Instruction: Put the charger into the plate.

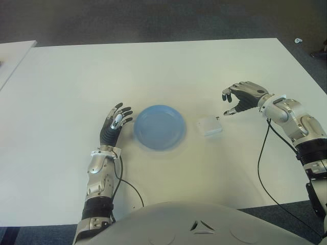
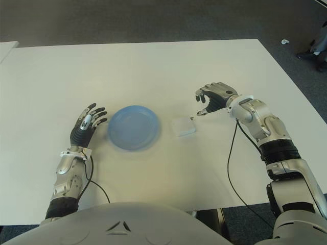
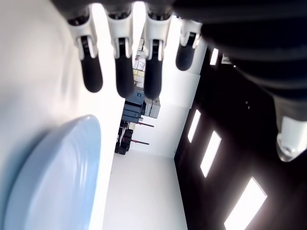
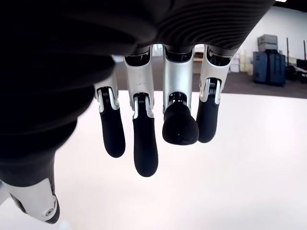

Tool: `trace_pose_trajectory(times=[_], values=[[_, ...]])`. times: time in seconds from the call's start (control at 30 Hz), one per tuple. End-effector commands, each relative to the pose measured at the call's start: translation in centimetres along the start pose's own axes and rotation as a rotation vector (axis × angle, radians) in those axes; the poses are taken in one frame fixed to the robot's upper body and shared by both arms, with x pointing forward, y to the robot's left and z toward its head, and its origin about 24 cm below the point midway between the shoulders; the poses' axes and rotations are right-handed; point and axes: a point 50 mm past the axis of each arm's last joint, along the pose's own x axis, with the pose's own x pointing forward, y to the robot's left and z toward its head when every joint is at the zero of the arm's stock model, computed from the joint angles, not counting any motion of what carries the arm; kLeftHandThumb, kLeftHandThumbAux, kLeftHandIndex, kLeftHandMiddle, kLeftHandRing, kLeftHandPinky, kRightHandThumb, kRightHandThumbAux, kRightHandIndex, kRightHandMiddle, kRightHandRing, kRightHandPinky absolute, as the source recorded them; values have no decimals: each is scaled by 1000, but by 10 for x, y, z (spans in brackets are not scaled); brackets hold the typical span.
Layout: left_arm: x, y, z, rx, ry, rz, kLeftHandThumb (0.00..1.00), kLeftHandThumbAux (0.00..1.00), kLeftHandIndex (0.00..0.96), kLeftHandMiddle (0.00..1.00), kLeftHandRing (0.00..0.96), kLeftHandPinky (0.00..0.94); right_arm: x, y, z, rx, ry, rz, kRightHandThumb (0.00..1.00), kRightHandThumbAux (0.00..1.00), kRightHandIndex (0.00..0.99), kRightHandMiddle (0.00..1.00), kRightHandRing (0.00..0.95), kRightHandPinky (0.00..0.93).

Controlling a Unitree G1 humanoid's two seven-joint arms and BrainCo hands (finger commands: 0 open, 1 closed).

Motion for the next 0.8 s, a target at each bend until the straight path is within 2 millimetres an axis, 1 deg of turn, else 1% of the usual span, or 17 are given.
trace_pose_trajectory(times=[0.03,0.07,0.1,0.13,0.17,0.23,0.27,0.3,0.37,0.4,0.43,0.47,0.5,0.57,0.67,0.73,0.8], values=[[-1,1,-3,7,23,-8,0,460,151,269,272,280,0,4,1,25,2,12,855,676,405,539,802,405],[-1,1,-3,5,23,-8,0,461,152,269,273,281,0,4,2,26,-2,17,855,676,404,539,800,404],[-1,1,-3,3,23,-8,0,462,152,269,273,280,0,4,2,26,-4,21,854,677,403,537,795,510],[-1,1,-3,3,22,-8,0,463,152,269,273,280,0,5,2,23,-9,27,854,677,403,536,791,579],[-1,1,-3,3,22,-9,0,464,152,269,273,280,0,5,2,21,-13,30,853,677,403,531,776,608],[-1,1,-3,3,21,-9,0,465,152,269,273,280,-1,7,3,18,-24,40,853,676,404,527,762,633],[-1,1,-3,4,21,-10,0,466,153,271,275,282,-1,8,3,17,-31,45,852,676,402,537,731,613],[-1,1,-3,4,20,-10,0,467,153,271,275,283,-1,9,4,15,-41,53,852,676,401,541,719,606],[-1,1,-3,4,21,-11,0,468,153,272,277,286,-2,13,5,7,-64,68,846,678,391,538,615,520],[-1,1,-3,3,21,-11,0,469,154,273,278,287,-3,15,6,-8,-85,79,841,680,385,529,535,450],[-1,1,-3,3,22,-12,0,469,154,273,278,286,-3,16,6,-19,-99,87,770,612,292,408,402,333],[-2,1,-3,4,23,-12,0,469,153,272,278,285,-4,16,7,-53,-125,98,722,569,232,330,315,257],[-2,1,-3,4,23,-13,0,469,152,272,277,285,-5,16,8,-77,-144,106,697,543,198,284,268,220],[-3,1,-3,5,25,-14,0,468,148,269,276,282,-7,16,9,-136,-180,122,630,471,105,162,142,126],[-5,0,-3,7,27,-14,0,466,144,268,275,281,-10,19,9,-195,-207,161,589,426,43,85,64,73],[-5,0,-3,6,28,-12,0,467,145,270,276,281,-13,22,9,-232,-216,203,570,411,22,47,32,60],[-7,1,-3,4,28,-11,0,470,145,271,277,282,-16,28,7,-248,-213,231,556,408,11,24,19,68]])
